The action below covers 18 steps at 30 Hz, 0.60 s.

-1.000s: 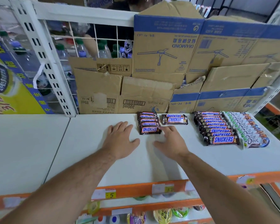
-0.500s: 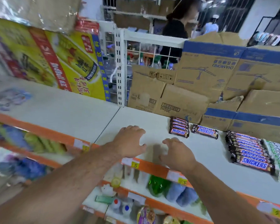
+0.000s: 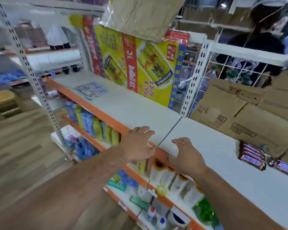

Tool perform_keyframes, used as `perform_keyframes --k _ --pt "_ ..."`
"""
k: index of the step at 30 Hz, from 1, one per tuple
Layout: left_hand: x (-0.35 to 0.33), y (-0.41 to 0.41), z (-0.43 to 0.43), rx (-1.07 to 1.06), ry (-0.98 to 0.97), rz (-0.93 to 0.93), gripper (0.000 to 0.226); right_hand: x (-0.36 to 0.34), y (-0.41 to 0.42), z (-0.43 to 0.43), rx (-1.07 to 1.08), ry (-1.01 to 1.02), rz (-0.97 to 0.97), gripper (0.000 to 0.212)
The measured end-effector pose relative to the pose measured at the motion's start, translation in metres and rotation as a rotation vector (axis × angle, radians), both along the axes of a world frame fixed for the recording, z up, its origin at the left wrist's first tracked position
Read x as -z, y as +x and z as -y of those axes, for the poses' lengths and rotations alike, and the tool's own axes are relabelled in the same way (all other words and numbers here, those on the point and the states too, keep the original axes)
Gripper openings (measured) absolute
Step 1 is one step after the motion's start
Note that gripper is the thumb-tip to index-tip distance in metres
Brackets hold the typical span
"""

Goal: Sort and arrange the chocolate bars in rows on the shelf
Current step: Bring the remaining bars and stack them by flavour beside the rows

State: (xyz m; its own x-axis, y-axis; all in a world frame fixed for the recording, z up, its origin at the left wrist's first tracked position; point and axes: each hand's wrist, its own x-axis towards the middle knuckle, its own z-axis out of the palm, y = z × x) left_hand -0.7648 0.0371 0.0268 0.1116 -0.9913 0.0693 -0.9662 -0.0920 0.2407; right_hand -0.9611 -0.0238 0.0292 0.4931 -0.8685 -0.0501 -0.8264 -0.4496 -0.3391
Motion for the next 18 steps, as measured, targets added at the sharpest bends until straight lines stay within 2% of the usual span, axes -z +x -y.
perform_keyframes --k 6,12,18 --pt "0.005 0.124 -0.001 -0.061 -0.001 0.003 0.067 -0.006 0.127 0.011 -0.066 -0.004 0.033 0.07" --pt "-0.002 0.246 -0.004 -0.064 0.007 -0.004 0.068 -0.01 0.254 0.021 -0.104 -0.019 0.014 0.063" --pt "-0.003 0.332 0.004 -0.023 -0.024 0.028 0.066 -0.013 0.338 0.037 -0.195 -0.025 -0.012 0.059"
